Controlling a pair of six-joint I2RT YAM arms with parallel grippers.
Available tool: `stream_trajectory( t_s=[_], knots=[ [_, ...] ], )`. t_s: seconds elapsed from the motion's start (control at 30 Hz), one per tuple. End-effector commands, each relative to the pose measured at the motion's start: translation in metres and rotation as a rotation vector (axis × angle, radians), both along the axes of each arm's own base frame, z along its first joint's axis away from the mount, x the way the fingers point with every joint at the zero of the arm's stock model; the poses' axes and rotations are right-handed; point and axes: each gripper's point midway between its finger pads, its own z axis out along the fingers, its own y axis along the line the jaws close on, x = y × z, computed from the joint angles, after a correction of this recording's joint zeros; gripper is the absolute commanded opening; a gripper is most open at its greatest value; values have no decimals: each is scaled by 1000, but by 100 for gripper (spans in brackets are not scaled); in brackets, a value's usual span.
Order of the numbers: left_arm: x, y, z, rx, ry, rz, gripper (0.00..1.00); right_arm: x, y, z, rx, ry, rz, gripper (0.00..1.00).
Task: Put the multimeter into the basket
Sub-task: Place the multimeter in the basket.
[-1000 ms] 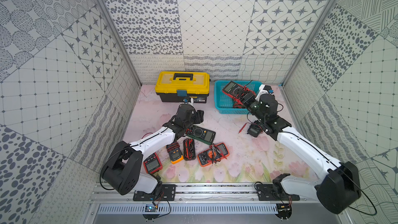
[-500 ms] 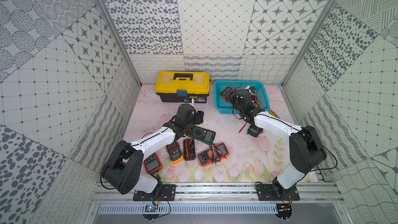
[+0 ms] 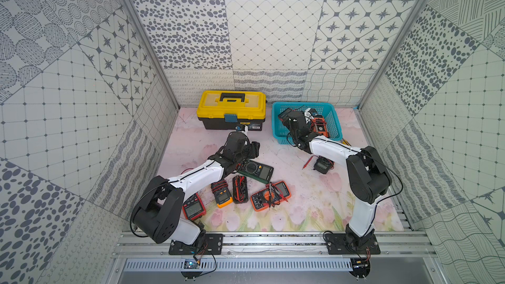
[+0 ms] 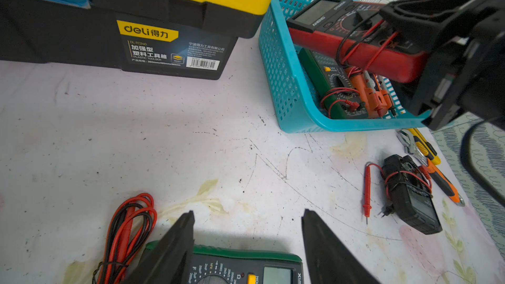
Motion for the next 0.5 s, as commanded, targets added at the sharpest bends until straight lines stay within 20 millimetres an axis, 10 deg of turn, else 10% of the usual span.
stream_trajectory(
  t_s=[0.0,0.47],
  knots=[
    [0,-4,0,3,-2,-27,66,15,6,31,83,-116,-43,0],
    [0,-7,-7,-5,21,-35,65,28,14,-20,134,-34,-76,17]
  ],
)
